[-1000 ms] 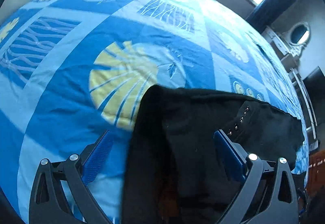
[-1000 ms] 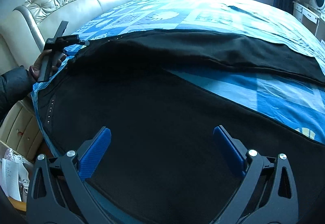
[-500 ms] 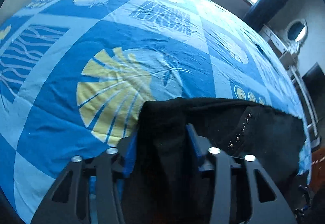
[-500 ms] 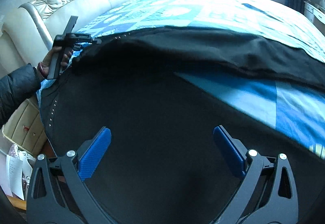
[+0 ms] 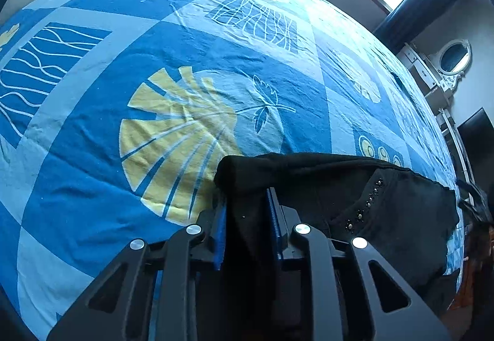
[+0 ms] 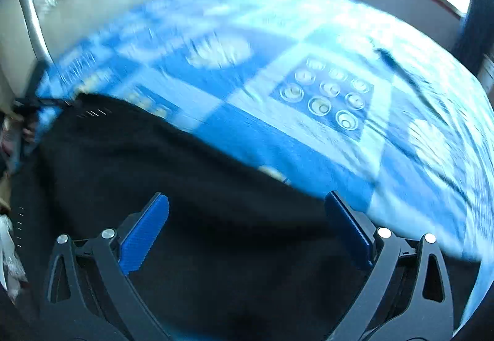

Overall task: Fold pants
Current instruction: 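Grasp the studded waistband with the left tool while the right tool grasps the trouser edge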

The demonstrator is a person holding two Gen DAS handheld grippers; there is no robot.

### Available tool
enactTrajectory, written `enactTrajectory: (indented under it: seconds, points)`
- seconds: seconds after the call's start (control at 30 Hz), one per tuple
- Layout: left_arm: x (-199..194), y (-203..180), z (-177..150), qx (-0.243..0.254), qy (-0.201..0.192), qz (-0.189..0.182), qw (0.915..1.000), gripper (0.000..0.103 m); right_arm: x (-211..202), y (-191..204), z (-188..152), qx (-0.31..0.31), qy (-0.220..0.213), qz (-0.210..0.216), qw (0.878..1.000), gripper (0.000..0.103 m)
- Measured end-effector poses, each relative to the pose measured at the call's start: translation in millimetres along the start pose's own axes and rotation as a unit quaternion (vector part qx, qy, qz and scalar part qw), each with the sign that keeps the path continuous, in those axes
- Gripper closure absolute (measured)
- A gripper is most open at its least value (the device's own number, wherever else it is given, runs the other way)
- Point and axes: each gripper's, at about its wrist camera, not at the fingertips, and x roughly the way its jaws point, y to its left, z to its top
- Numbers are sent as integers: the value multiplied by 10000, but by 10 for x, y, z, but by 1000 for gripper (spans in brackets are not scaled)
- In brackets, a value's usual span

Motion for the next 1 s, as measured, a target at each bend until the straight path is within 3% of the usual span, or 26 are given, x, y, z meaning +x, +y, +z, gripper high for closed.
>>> enactTrajectory:
  seconds: [0.13, 0.23, 0.37, 0.43, 0.47, 0.5, 0.63, 0.83, 1.0]
  points:
    - [15, -47, -1, 153, -9, 138, 9998, 79, 528, 6, 140, -476, 674, -256, 9963, 2]
    - [13, -46, -10, 135, -36, 152, 9998, 79, 647, -31, 103, -411, 810, 4, 9959, 5]
    - [12, -41, -10, 136, -9, 148, 9998, 79, 607, -63, 114, -314, 875, 543, 9942, 48]
    - [17, -42, 8, 111, 27, 126, 9999, 79, 573, -40, 126, -360, 891, 631, 9934, 66]
    - [17, -37, 12, 83, 42, 110, 9999, 80, 544, -15, 130, -391, 862, 670, 9933, 80]
    - [17, -33, 18, 53, 57, 99, 9999, 80, 513, 10, 123, -459, 811, 632, 9936, 85]
    - [-3, -29, 28, -39, 40, 31, 10000, 87, 328, 188, 29, -742, 487, 278, 9957, 91]
    - [-181, 4, -24, -249, -265, -428, 9984, 95, -350, 411, -244, -754, -529, -105, 9957, 92]
    - [-449, -65, -151, -309, -454, -761, 9956, 96, -939, 783, -734, -795, -1063, -320, 9906, 92]
